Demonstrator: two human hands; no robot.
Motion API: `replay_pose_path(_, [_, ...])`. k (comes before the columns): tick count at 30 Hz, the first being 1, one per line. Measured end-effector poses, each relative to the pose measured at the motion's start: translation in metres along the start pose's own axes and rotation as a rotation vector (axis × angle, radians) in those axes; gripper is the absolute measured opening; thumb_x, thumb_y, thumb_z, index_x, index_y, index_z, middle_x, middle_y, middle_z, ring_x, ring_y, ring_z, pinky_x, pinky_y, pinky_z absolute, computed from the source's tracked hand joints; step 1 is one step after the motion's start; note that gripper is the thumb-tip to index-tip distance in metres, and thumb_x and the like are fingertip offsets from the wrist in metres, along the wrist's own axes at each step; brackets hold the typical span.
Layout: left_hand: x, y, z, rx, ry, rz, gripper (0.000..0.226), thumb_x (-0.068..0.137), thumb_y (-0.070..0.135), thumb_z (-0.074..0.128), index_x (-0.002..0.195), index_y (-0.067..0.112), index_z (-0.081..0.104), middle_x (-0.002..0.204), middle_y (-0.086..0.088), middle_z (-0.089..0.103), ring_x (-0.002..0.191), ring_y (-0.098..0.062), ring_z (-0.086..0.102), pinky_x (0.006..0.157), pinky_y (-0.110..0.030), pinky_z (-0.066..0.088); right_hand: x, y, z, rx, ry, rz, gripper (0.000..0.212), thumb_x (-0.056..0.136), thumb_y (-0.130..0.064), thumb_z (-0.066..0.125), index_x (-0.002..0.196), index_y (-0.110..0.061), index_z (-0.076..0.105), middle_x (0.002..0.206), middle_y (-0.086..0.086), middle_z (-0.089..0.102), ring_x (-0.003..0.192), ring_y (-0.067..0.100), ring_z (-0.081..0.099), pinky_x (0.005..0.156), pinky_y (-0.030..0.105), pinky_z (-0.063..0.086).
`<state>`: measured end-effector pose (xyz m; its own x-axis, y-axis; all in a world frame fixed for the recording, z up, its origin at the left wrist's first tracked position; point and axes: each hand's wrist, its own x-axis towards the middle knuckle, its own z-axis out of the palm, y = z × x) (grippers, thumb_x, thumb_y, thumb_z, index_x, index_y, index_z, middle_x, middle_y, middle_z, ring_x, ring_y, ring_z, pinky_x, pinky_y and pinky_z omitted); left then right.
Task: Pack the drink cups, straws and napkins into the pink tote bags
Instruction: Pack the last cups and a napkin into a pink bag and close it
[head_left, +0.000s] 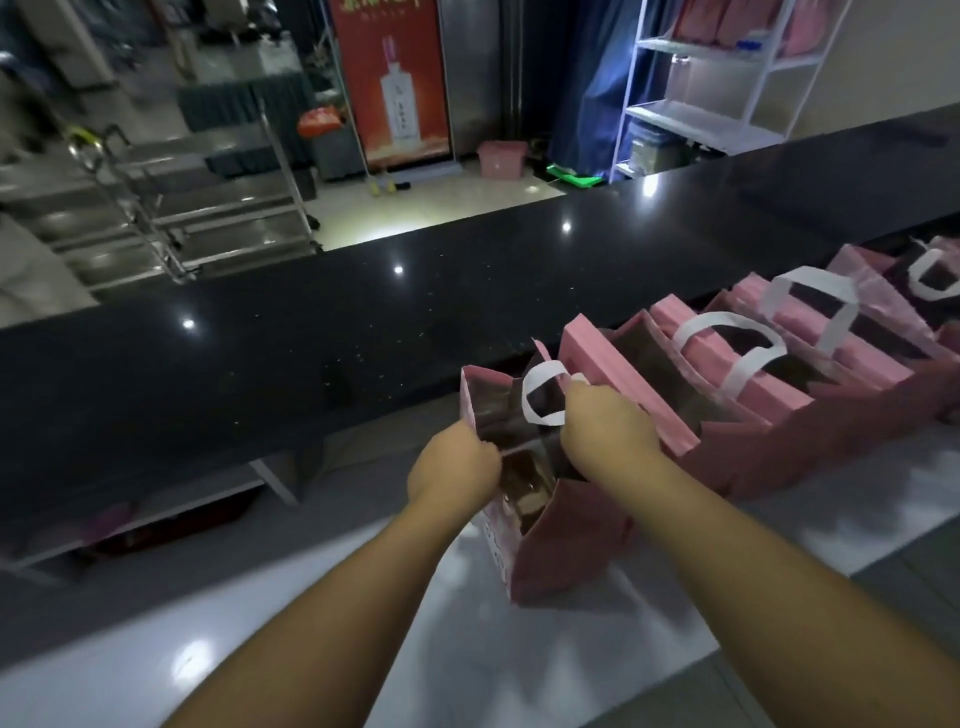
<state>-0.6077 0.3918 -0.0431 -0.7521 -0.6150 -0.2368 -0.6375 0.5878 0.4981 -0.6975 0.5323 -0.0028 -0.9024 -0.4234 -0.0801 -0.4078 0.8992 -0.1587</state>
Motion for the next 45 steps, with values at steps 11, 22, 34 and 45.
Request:
replay_pose_path(11, [-0.058,-0.085,-0.053,-0.135,0.135,-0.209,0.029,0.101,0.023,0.042,0.090,0.021,0.068,0.088,-0.003,0.072,0.079,-0.026,0.068,0.063,-0.034,0.054,-0.006,-0.049,0.003,0.178,-0.047,-0.223,0.016,0.092,-0.015,0.054,0.100,-0.013,0.068,0.080,0.002,0.058,0.082,0.031,0.063,0.063,0.034,0.043])
replay_pose_path(22, [-0.245,-0.284,-0.138,-0.268,0.454,-0.484,0.039,0.108,0.041,0.040,0.089,0.024,0.068,0.087,0.001,0.073,0.075,-0.019,0.069,0.063,-0.031,0.055,-0.158,-0.263,0.042,0.239,-0.173,-0.626,0.011,0.093,-0.017,0.059,0.093,-0.024,0.067,0.074,-0.004,0.063,0.064,0.018,0.064,0.060,0.033,0.059])
replay_pose_path(34, [-0.494,-0.481,-0.190,-0.459,0.790,-0.770,0.032,0.107,0.025,0.044,0.084,0.024,0.067,0.080,0.000,0.070,0.071,-0.017,0.067,0.057,-0.033,0.052,-0.410,-0.470,0.082,0.238,-0.211,-1.126,0.014,0.094,-0.022,0.060,0.101,-0.015,0.069,0.083,0.000,0.060,0.069,0.024,0.057,0.056,0.029,0.038])
replay_pose_path(45, [-0.639,-0.605,-0.209,-0.418,0.945,-1.178,0.032,0.107,0.032,0.042,0.088,0.027,0.067,0.076,0.001,0.069,0.065,-0.016,0.065,0.052,-0.027,0.040,-0.576,-0.636,0.147,0.189,-0.380,-1.492,0.014,0.095,-0.022,0.055,0.096,-0.017,0.068,0.071,-0.010,0.057,0.060,0.005,0.052,0.047,0.020,0.033])
